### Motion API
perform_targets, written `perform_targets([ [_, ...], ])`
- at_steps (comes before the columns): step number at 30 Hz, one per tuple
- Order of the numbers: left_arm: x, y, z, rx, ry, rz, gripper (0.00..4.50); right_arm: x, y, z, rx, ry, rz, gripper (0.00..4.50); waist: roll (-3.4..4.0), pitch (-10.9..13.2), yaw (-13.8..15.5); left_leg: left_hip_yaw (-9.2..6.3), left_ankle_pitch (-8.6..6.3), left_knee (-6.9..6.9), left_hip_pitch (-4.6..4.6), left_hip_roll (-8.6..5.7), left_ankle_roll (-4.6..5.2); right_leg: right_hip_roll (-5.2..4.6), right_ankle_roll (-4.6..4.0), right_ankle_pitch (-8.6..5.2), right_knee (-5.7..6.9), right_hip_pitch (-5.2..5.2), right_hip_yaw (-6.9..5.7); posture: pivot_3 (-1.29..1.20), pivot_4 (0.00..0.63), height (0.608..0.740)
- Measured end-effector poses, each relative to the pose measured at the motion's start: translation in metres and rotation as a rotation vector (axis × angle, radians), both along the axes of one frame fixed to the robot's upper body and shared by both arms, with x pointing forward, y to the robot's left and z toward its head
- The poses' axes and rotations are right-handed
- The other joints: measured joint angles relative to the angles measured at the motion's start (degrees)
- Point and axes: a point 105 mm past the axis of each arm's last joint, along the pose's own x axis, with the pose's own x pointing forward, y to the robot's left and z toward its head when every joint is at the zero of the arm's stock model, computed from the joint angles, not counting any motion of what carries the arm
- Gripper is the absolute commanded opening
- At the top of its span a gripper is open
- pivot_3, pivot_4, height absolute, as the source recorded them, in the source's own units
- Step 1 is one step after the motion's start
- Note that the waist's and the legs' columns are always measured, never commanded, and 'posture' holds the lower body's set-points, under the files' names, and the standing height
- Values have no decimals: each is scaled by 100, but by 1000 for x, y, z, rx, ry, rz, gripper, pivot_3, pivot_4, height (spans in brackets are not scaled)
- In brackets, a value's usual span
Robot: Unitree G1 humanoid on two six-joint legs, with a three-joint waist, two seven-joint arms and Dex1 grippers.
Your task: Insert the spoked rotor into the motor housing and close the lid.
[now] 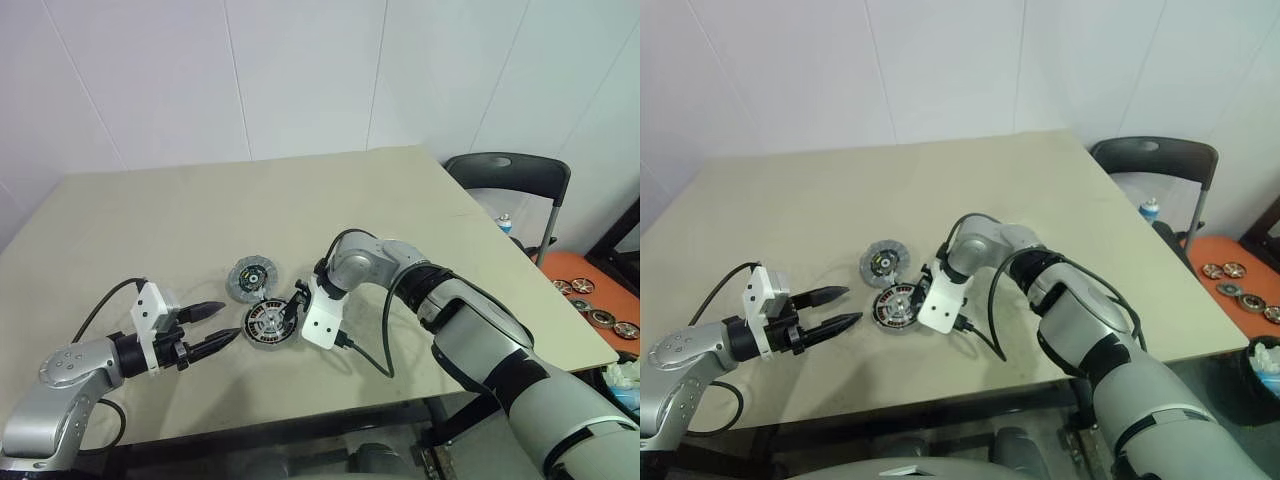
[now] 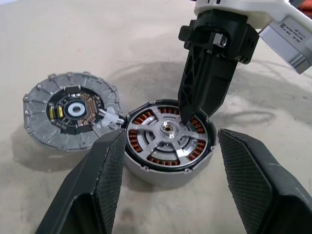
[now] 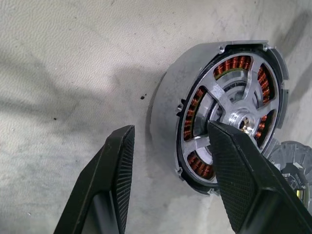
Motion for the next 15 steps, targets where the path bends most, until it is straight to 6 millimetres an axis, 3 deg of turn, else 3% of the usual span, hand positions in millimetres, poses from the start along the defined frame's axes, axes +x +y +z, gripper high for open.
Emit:
perform_targets([
  [3, 0, 0, 0, 0, -2, 1, 3190, -1, -2, 0, -13, 0, 13, 2301, -5, -1, 8, 0, 0, -1, 0, -2, 1, -2, 12, 7, -3, -3, 0, 0, 0, 740],
  [5, 1, 1, 0, -1, -2, 4, 3190, -2, -2, 1, -10, 0, 20, 1865, -4, -1, 9, 0, -1, -5, -2, -2, 1, -2, 14, 8, -3, -4, 0, 0, 0, 740],
  [9, 3, 1, 2, 0, -13, 3, 3190, -3, -1, 3, -2, -1, 33, 563, -4, 0, 12, -1, -1, -9, -4, -1, 1, -2, 13, 8, -2, -4, 0, 0, 0, 740],
  [15, 5, 1, 4, -2, -26, 4, 3190, 0, -3, 4, -13, -12, 21, 563, -9, 1, -9, 2, -1, -9, -3, 2, 0, 0, 12, 7, 0, -3, 2, 0, 0, 740],
])
